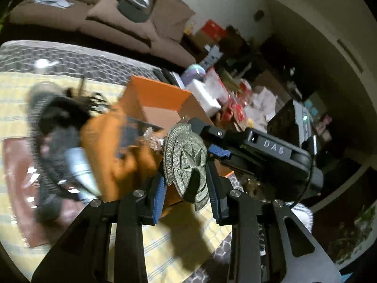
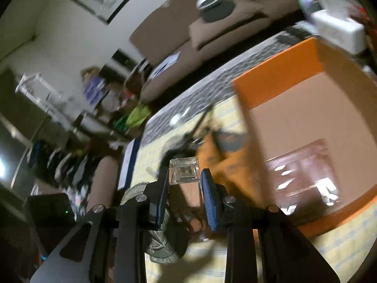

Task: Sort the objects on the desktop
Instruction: 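Carry the glass cube with the right gripper while the left gripper carries the medallion toward the box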

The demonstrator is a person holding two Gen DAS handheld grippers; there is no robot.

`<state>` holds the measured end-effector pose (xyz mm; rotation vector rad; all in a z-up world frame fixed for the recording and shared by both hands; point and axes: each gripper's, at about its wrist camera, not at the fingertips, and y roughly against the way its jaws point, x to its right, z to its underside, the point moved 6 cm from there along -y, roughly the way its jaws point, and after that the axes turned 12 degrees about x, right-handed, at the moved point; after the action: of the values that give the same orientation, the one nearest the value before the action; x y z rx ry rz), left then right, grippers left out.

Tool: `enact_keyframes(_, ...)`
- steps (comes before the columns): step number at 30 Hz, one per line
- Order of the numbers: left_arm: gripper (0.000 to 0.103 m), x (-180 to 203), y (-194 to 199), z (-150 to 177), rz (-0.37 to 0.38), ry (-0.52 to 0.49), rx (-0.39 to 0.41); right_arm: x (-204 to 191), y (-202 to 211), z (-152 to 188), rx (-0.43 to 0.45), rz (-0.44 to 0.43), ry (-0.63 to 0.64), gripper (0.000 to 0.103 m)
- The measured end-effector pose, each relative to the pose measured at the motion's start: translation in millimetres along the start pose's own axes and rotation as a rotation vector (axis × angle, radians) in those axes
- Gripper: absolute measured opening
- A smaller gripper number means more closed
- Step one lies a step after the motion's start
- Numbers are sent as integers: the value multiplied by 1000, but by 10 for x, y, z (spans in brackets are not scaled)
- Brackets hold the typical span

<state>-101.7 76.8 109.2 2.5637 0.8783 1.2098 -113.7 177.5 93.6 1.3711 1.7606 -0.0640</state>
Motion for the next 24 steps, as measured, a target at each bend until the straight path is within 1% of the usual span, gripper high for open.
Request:
enact_keyframes(1,29,82,-162,57,-8,-13,-22,109,49,-56,8,13,-11,27)
enact_keyframes(3,29,193,-357,122,-22,-35,-45,299,126,-142,22,43,-18,27)
enact_keyframes(4,29,252,-515,148,-42,-56,-61,402,166,-185,31,63,-20,27)
enact_keyframes(7,29,370,-806,204,-57,-84,-95,708,280,-286,51,112,-29,27)
enact_keyframes(10,29,462,-1131,301,-103,-120,-155,972,333,-381,52,151,-35,27)
enact_keyframes(14,29,467,-1425,466,-144,-140,-218,1318,355,-465,44,233,-25,27)
enact_keyframes(15,29,458,-1462,503,-155,-145,-228,1387,350,-473,36,252,-19,26)
enact_keyframes(16,29,430,-1543,547,-182,-159,-247,1445,334,-470,25,278,-7,26)
enact_keyframes(18,30,404,-1637,615,-204,-173,-277,1538,309,-445,1,331,27,26)
enact_keyframes(20,32,413,-1723,674,-228,-200,-299,1645,286,-401,-29,381,54,26)
enact_keyframes(22,37,425,-1772,718,-246,-210,-316,1753,264,-343,-62,424,73,26)
enact_keyframes(24,45,451,-1782,736,-249,-218,-319,1818,258,-306,-81,462,105,26)
